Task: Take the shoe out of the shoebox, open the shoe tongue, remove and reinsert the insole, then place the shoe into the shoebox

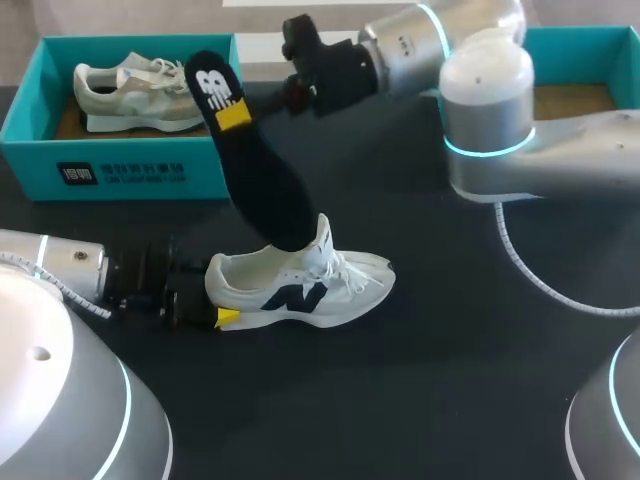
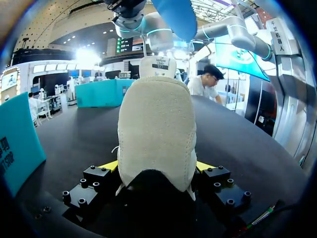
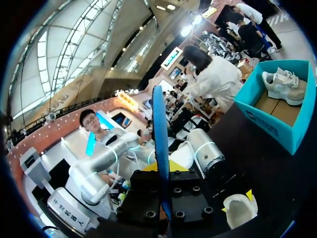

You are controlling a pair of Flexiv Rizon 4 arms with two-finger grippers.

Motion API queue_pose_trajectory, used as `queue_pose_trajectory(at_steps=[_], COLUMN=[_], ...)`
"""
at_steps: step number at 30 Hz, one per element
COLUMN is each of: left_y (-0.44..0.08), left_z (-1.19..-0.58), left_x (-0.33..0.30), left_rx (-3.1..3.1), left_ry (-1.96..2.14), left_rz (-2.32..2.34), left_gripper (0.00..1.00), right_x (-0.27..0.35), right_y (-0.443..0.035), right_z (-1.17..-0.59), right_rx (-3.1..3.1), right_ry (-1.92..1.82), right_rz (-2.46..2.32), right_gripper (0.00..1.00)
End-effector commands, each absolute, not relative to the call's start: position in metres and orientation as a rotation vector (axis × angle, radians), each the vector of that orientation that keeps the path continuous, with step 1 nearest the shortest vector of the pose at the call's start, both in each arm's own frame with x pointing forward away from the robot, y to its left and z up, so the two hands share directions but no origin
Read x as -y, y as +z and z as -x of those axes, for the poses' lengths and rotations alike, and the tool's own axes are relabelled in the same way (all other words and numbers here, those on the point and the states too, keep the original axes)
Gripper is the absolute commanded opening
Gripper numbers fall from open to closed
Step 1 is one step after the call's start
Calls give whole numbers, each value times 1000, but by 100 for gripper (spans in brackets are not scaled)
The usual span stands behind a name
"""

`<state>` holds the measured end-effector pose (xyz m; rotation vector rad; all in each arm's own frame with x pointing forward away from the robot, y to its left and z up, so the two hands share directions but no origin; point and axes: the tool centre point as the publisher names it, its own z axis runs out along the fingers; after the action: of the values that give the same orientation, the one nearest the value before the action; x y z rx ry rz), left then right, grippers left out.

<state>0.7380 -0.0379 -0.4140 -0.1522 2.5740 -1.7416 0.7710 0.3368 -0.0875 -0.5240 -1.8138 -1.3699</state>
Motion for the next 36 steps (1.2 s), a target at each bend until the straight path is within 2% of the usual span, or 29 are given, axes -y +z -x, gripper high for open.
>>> queue_pose_trajectory(at_steps=[1, 8, 24, 36], left_y=[-420, -420, -420, -420], left_z=[-736, -736, -736, -736], left_x=[41, 41, 41, 41], left_rx=[-2574, -2574, -2574, -2574], left_ry=[-1741, -1741, -1741, -1741], left_rz=[153, 153, 153, 153], left_gripper=[0, 0, 0, 0], right_x=[-323, -316, -316, -235], right_y=[-66, -44, -44, -35], right_z=[-753, -743, -743, -757], right_rx=[1846, 1905, 1905, 1861], right_ry=[-1415, -1406, -1406, -1488], right_rz=[619, 692, 692, 896], right_gripper=[0, 0, 0, 0])
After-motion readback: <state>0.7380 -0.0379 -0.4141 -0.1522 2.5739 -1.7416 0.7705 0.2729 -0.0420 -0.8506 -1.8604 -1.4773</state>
